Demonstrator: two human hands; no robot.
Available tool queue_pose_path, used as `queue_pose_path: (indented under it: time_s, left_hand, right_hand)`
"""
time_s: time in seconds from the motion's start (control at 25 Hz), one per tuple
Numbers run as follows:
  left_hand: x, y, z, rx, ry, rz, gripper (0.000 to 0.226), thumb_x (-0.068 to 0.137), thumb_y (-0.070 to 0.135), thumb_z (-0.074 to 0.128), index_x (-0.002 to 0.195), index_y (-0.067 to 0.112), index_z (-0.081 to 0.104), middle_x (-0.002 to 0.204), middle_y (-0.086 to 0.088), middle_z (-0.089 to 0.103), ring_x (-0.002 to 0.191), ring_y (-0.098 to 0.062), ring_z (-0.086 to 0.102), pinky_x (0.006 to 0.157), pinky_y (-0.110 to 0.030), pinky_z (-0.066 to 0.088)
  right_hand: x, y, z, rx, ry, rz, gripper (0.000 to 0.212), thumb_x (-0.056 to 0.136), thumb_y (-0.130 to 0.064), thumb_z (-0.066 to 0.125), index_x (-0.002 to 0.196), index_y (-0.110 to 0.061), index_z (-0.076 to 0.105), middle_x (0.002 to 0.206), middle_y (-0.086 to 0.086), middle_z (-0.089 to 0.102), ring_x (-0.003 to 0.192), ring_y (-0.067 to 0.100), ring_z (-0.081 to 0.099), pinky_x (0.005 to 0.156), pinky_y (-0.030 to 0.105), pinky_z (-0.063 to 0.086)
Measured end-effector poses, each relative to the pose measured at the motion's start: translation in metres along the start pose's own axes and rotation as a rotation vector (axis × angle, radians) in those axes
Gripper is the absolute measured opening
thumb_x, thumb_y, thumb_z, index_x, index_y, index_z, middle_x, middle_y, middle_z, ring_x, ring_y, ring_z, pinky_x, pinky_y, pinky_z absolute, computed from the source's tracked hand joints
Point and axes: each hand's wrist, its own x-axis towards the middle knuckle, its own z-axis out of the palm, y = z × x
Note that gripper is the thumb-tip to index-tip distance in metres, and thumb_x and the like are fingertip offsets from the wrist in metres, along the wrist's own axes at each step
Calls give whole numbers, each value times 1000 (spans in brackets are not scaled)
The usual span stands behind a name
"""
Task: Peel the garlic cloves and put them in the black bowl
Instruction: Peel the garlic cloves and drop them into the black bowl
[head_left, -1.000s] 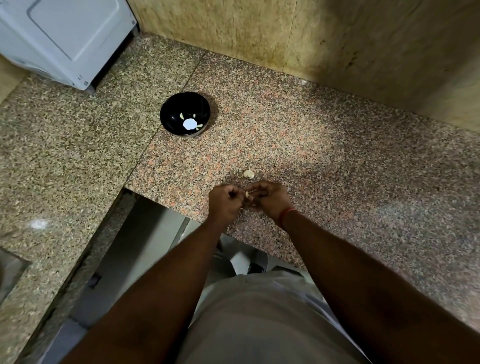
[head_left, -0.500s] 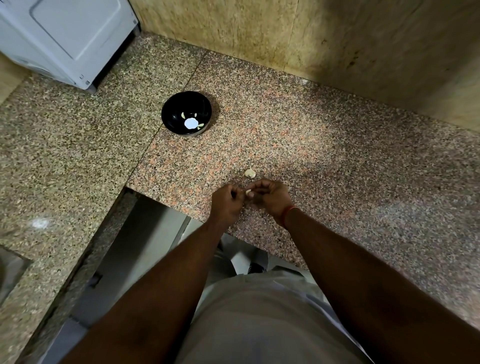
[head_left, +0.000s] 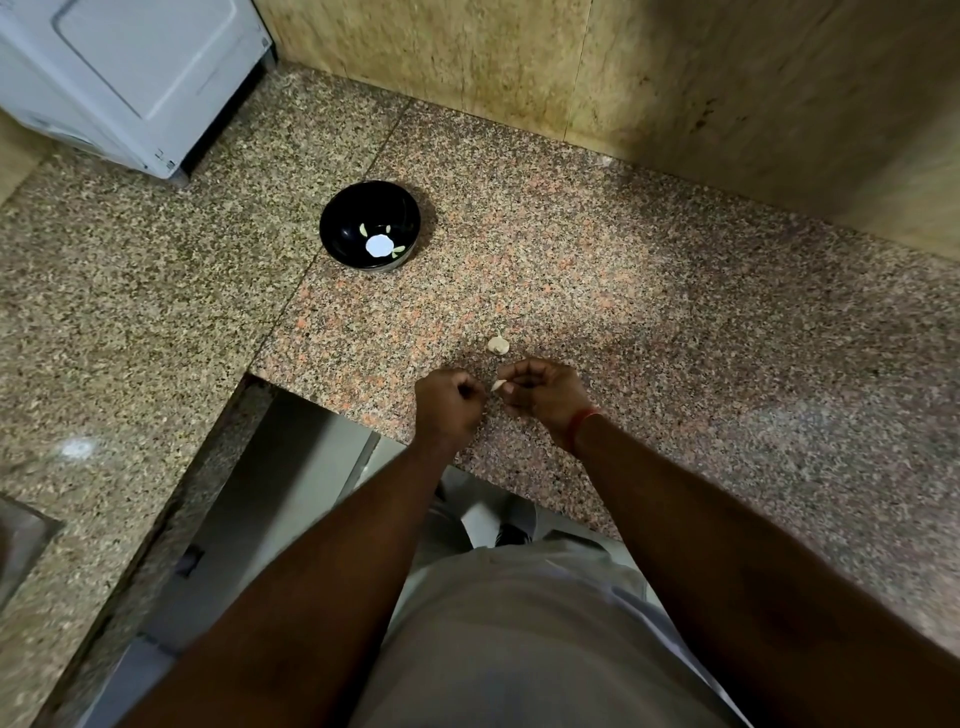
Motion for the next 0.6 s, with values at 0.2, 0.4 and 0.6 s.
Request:
queue_pose_path:
  time_s: [0.2, 0.4, 0.6]
  left_hand:
    - [-3, 9, -6, -69, -22, 125, 10, 79, 2, 77, 80, 11, 81, 72, 2, 72, 60, -8, 61, 61, -10, 44]
    - [-7, 15, -10, 5, -11, 218, 13, 82, 9, 79, 70, 11, 75, 63, 5, 61, 52, -5, 48, 55, -7, 29]
    - [-8, 17, -11, 55, -37, 222, 24, 83, 13, 78, 64, 17, 64, 59, 10, 44, 53, 6, 36, 50, -9, 23]
  right_hand:
    - [-1, 2, -2, -3, -5, 4, 16, 90, 6, 71, 102, -4, 75, 91, 10, 77, 74, 15, 70, 69, 31, 61]
    - [1, 1, 0, -51, 20, -11, 17, 89, 5, 72, 106, 2, 72, 92, 14, 76, 76, 18, 72, 70, 31, 63]
    - [2, 2, 4, -112, 44, -63, 16, 87, 5, 75, 102, 6, 72, 95, 24, 76, 78, 24, 73, 65, 31, 63]
